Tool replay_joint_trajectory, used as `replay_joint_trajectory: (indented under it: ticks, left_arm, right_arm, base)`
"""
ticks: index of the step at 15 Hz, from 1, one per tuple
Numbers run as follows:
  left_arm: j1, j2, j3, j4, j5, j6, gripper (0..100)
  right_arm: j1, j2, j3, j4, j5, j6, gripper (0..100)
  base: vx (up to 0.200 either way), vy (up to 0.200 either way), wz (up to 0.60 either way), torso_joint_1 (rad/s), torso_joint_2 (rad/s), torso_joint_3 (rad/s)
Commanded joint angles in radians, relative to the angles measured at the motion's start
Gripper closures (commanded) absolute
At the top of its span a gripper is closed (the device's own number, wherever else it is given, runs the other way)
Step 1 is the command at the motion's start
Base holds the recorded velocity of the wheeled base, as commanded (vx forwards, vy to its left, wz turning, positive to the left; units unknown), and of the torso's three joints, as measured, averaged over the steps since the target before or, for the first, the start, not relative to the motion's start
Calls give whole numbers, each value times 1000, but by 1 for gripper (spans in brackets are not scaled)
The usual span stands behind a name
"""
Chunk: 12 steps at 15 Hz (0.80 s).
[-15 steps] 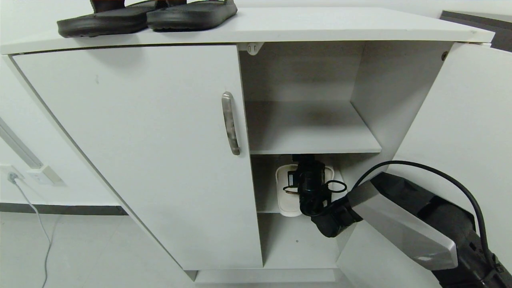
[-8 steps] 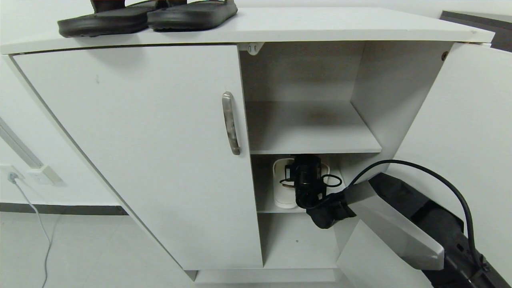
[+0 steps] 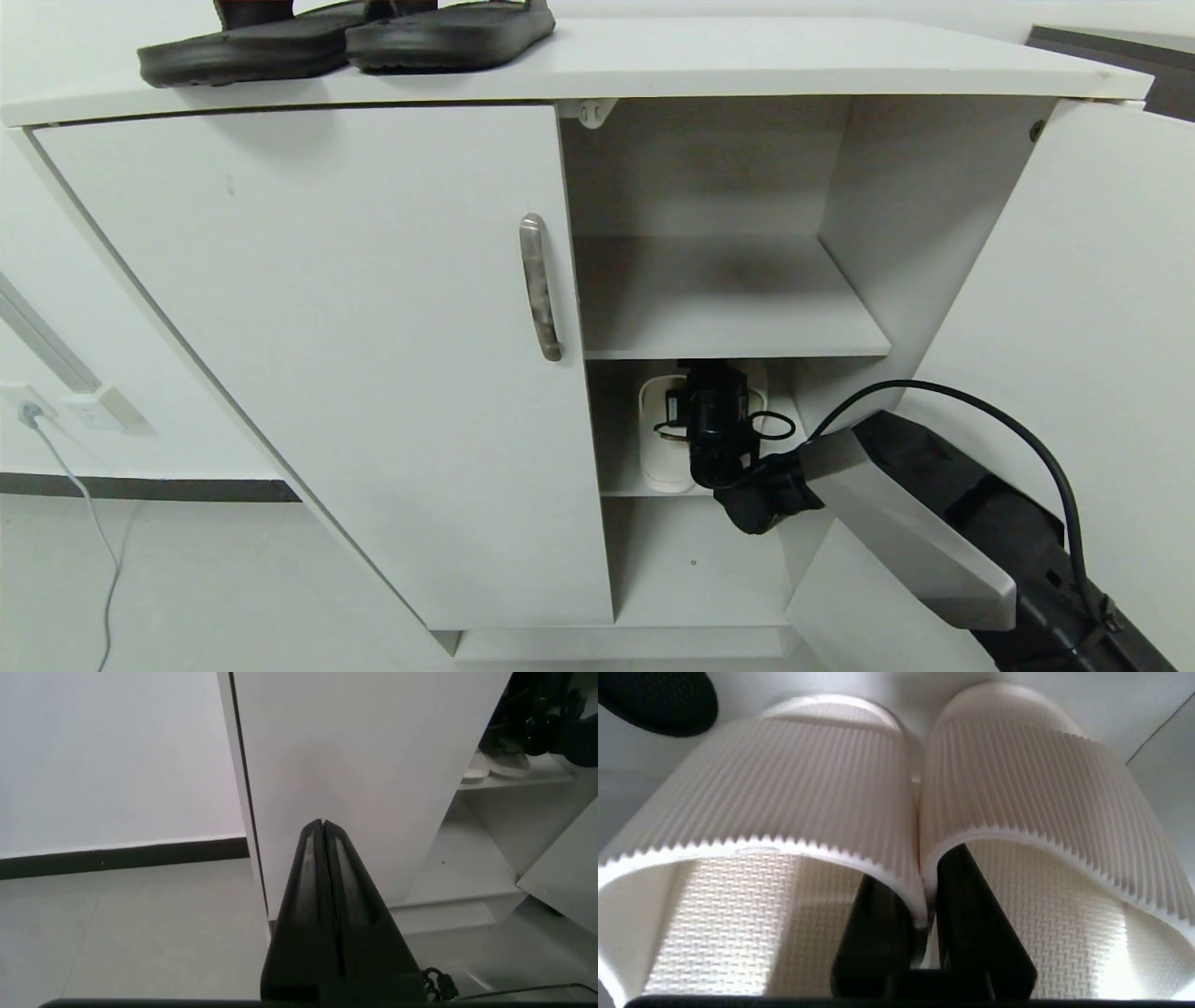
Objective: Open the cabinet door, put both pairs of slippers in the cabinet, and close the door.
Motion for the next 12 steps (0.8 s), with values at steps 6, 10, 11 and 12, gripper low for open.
replay_joint_trajectory:
  ticks: [6,10,11,12]
  left_arm:
    - [0,2,0,0,0,0,100]
    - [0,2,0,0,3,0,100]
    - [0,2,0,0,3,0,100]
    - [0,2,0,0,3,0,100]
  right_arm:
    - [5,-28,94,-55,1,0,100]
    - [9,-36,109,-56,1,-2,100]
    - [13,-38,120,-56,1,-2,100]
    - [16,-44,132,-59,1,-2,100]
  base:
    - [0,0,0,0,0,0]
    - [0,0,0,0,0,0]
    - [0,0,0,0,0,0]
    - [0,0,0,0,0,0]
